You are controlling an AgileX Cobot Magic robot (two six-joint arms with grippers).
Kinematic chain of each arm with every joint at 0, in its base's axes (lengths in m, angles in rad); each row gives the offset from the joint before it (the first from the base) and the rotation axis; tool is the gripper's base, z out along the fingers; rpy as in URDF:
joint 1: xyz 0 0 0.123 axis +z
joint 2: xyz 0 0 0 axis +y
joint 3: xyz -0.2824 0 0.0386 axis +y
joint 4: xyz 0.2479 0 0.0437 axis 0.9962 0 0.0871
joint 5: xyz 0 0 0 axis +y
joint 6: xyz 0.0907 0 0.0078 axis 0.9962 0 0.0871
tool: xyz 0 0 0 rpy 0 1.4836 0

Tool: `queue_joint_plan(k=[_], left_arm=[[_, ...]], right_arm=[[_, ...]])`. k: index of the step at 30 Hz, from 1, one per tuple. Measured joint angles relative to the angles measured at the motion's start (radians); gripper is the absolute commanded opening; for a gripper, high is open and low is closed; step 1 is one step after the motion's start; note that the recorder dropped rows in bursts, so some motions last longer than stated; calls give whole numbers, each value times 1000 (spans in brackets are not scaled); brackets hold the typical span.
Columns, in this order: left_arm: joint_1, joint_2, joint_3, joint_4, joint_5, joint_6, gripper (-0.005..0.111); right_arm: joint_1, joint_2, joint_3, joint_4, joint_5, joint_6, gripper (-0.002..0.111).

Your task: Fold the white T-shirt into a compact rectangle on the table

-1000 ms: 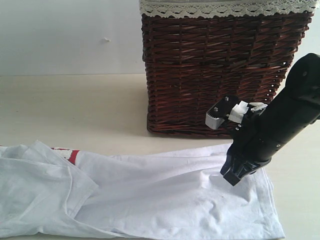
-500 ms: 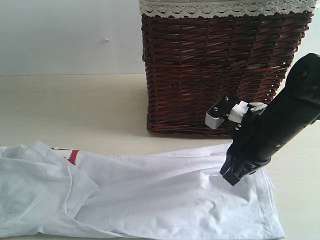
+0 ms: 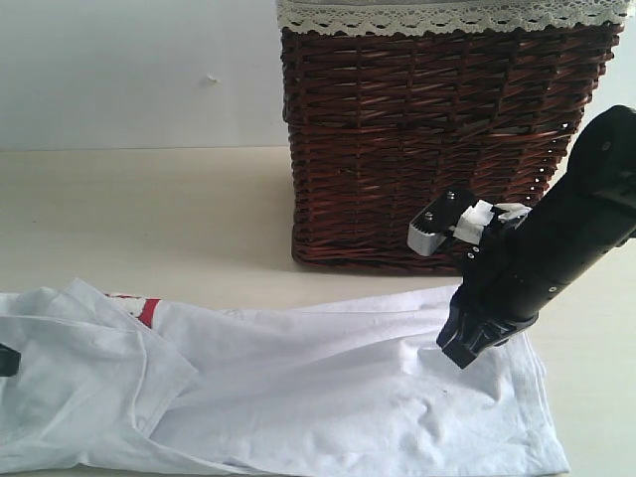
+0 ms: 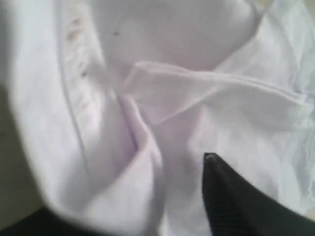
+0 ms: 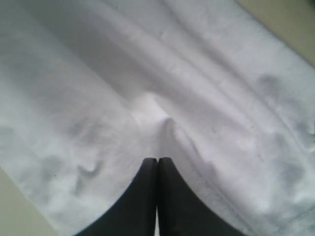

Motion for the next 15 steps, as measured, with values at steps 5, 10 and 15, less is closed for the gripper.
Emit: queue_joint_plan(k=[5, 10, 15], left_arm=[[-83, 8, -1, 59, -10, -8, 0], [-74, -8, -63, 88, 58, -72, 0], [-25, -96, -153, 221, 93, -271, 0]], right_arm=[[0, 0, 0, 2, 0, 0, 0], [0, 0, 0, 4, 0, 0, 0], [0, 0, 0, -37, -6, 24, 0]])
